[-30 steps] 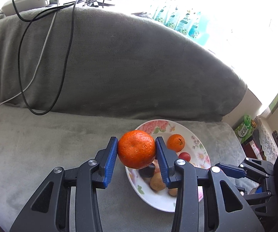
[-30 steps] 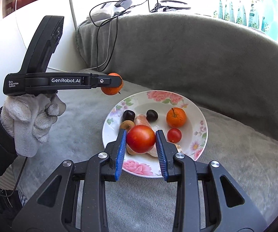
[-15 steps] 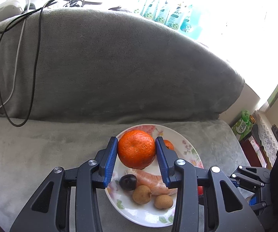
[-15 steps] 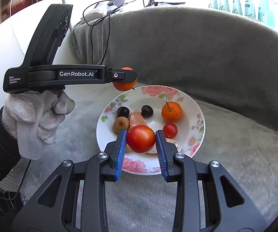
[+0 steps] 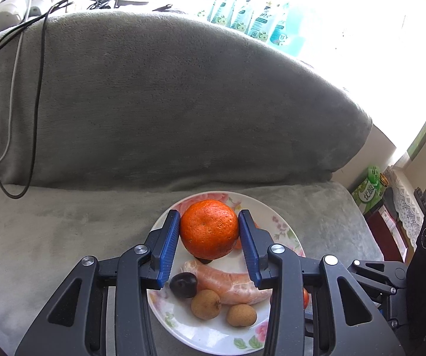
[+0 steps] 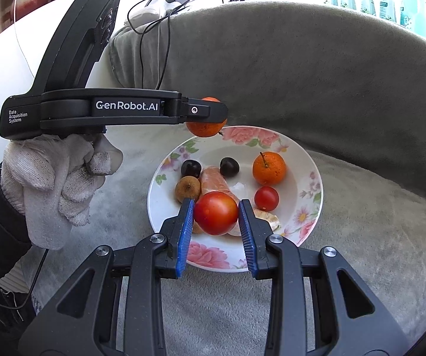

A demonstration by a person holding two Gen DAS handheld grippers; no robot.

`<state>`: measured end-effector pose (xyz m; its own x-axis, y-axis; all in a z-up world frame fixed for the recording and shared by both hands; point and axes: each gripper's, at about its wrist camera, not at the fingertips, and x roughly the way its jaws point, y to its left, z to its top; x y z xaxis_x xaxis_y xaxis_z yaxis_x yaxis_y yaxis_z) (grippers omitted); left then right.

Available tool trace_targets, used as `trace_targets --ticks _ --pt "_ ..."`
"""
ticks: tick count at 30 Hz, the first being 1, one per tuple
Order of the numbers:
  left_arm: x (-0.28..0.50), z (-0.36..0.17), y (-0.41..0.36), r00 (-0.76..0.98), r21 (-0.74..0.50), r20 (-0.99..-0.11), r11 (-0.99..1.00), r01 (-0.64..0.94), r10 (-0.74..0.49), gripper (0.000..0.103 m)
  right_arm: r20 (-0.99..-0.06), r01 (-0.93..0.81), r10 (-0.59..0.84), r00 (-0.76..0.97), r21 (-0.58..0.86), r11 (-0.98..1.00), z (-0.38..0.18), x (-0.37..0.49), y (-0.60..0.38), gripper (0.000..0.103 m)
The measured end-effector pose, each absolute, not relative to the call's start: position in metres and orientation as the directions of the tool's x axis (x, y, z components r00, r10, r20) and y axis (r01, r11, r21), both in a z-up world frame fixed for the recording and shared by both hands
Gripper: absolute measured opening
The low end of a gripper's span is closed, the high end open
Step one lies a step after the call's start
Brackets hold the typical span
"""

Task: Organize fruits
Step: 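Lower the mandarin and red tomato onto the white plate and open both tools, then withdraw both tools from the plate and turn toward the large orange by the wall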

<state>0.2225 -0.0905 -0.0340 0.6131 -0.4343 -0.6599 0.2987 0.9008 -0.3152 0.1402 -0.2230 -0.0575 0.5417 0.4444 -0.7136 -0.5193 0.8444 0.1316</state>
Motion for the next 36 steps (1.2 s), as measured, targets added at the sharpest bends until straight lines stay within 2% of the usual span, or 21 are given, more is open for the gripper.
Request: trace_targets --ticks 7,11,13,15,20,23,25,27,28,30,32,36 --pt "0.222 -0.033 -0.092 0.611 -0.314 -0.661 0.9 0.301 -0.435 0.039 -0.712 -0.51 0.437 0.55 0.128 0.85 -0.057 0.142 -0.223 0.032" --pt "0.221 -0.03 -0.093 0.621 -0.314 -0.651 0.899 0.304 -0.437 0.047 -0.715 -0.508 0.432 0.55 0.124 0.852 -0.057 0.142 -0.222 0.033" --pt "0.22 -0.028 -0.094 0.623 -0.31 -0.649 0.9 0.307 -0.436 0.048 -0.713 -0.507 0.434 0.551 0.127 0.852 -0.057 0.142 -0.222 0.037" --pt "0.22 -0.027 -0.094 0.626 -0.306 -0.647 0.901 0.308 -0.434 0.048 -0.704 -0.505 0.434 0.562 0.124 0.854 -0.055 0.14 -0.223 0.051" --pt "0.218 -0.025 -0.096 0.63 -0.301 -0.644 0.9 0.314 -0.435 0.053 -0.698 -0.508 0.434 0.569 0.117 0.854 -0.051 0.137 -0.222 0.052" --pt "0.216 -0.023 -0.098 0.634 -0.298 -0.64 0.901 0.317 -0.434 0.059 -0.692 -0.505 0.43 0.58 0.109 0.856 -0.049 0.135 -0.221 0.066" --pt "0.215 -0.022 -0.099 0.637 -0.296 -0.638 0.901 0.316 -0.433 0.061 -0.687 -0.504 0.43 0.585 0.107 0.857 -0.047 0.134 -0.22 0.069" --pt "0.214 -0.021 -0.099 0.641 -0.296 -0.635 0.902 0.314 -0.432 0.069 -0.686 -0.501 0.428 0.588 0.107 0.859 -0.046 0.133 -0.221 0.072" --pt "0.214 -0.02 -0.099 0.643 -0.297 -0.632 0.902 0.315 -0.432 0.07 -0.685 -0.499 0.426 0.59 0.105 0.86 -0.045 0.133 -0.221 0.074" --pt "0.212 -0.019 -0.099 0.645 -0.294 -0.631 0.902 0.314 -0.431 0.073 -0.682 -0.497 0.424 0.596 0.102 0.862 -0.044 0.131 -0.22 0.084" --pt "0.21 -0.018 -0.098 0.651 -0.289 -0.63 0.906 0.31 -0.424 0.078 -0.681 -0.502 0.426 0.596 0.099 0.859 -0.043 0.129 -0.219 0.086" --pt "0.206 -0.014 -0.097 0.663 -0.285 -0.622 0.909 0.305 -0.417 0.08 -0.68 -0.506 0.42 0.6 0.084 0.858 -0.041 0.125 -0.217 0.092"
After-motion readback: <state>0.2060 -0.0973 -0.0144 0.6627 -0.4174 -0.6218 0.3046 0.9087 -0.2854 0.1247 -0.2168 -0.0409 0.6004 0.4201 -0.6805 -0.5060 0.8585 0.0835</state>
